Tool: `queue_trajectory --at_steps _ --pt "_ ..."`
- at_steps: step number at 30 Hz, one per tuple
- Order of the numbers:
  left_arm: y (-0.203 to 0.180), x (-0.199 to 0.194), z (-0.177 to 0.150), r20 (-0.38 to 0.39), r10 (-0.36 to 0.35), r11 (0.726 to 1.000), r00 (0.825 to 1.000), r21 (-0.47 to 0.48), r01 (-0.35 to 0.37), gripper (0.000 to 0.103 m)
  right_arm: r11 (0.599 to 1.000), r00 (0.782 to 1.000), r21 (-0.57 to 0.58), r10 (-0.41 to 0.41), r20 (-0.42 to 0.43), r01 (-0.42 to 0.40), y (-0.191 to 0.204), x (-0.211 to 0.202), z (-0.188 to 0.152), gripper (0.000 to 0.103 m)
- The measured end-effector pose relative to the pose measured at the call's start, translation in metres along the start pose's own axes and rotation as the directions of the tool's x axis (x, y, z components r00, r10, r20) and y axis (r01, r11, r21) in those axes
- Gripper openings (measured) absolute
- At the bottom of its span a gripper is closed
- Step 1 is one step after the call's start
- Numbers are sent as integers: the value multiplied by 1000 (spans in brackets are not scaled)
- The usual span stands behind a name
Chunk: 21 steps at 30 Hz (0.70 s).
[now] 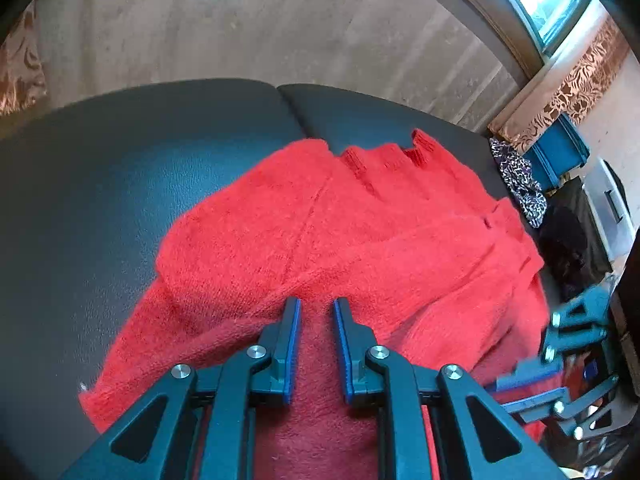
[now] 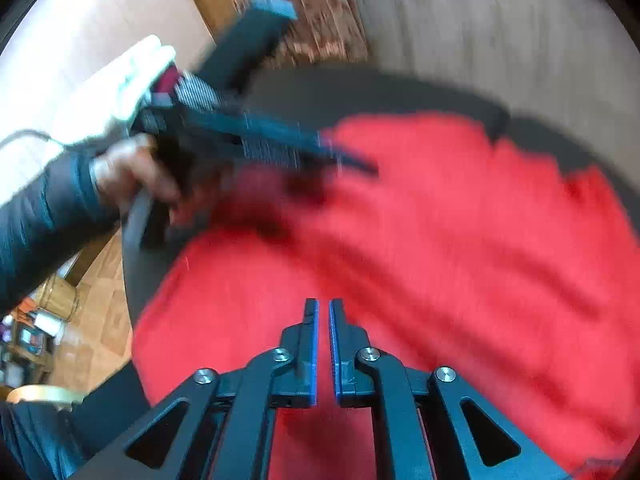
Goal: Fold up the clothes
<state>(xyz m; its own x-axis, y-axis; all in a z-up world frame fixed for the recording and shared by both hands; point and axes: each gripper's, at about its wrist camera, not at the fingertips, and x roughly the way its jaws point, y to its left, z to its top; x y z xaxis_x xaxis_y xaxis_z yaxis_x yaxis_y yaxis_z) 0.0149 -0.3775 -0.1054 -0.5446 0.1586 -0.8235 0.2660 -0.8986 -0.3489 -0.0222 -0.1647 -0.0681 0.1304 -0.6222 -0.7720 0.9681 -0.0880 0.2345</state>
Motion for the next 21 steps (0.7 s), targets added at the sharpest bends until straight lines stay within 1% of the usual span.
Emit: queue_trajectory --at_steps 1,2,3,4,6,7,9,10,12,13,16,18,19,20,21 --pt "0 0 1 -6 0 1000 1000 2 0 18 1000 1000 -21 -4 15 4 1 1 10 29" --pt "-2 1 2 -9 5 1000 1000 8 -5 18 999 1000 -43 -11 12 12 2 8 19 41" --pt "-2 1 2 -9 6 1000 1000 9 -6 18 998 1000 -65 -20 4 20 3 16 28 69" --pt "-3 1 2 -7 10 1000 1000 13 -10 18 996 999 -86 -36 -11 35 3 24 32 79" --pt "-6 1 1 3 30 999 1000 33 -30 18 997 995 -72 -24 -93 18 -5 48 31 77" --pt "-8 1 0 11 43 998 999 47 -44 18 998 994 -58 -10 -110 4 -4 55 27 77" --pt "-10 1 -3 28 60 996 998 65 -61 18 994 991 -91 51 -122 -62 10 52 15 78" --pt "-9 1 -2 32 52 997 998 56 -54 18 992 991 -103 64 -121 -77 15 48 6 78" --pt "-7 3 -2 37 42 998 998 42 -44 17 989 993 -124 63 -99 -75 17 41 -13 78" --pt "-9 2 -2 39 52 997 998 48 -54 17 990 993 -112 78 -83 -87 13 39 -17 78" --pt "-17 1 -4 44 99 991 994 88 -103 17 993 995 -74 85 -59 -89 10 37 -17 78" --pt "-19 0 -5 53 113 989 992 91 -118 17 990 998 -137 33 -53 -40 21 36 -22 78" --pt "-16 -2 -6 58 112 991 992 71 -116 16 988 999 -150 20 -46 -26 24 34 -25 78" --pt "-13 -5 -7 69 117 992 991 42 -120 11 991 999 -130 28 -27 -32 22 32 -27 78" --pt "-11 -8 -9 80 122 992 989 12 -123 9 994 999 -102 41 -5 -42 18 30 -30 78"
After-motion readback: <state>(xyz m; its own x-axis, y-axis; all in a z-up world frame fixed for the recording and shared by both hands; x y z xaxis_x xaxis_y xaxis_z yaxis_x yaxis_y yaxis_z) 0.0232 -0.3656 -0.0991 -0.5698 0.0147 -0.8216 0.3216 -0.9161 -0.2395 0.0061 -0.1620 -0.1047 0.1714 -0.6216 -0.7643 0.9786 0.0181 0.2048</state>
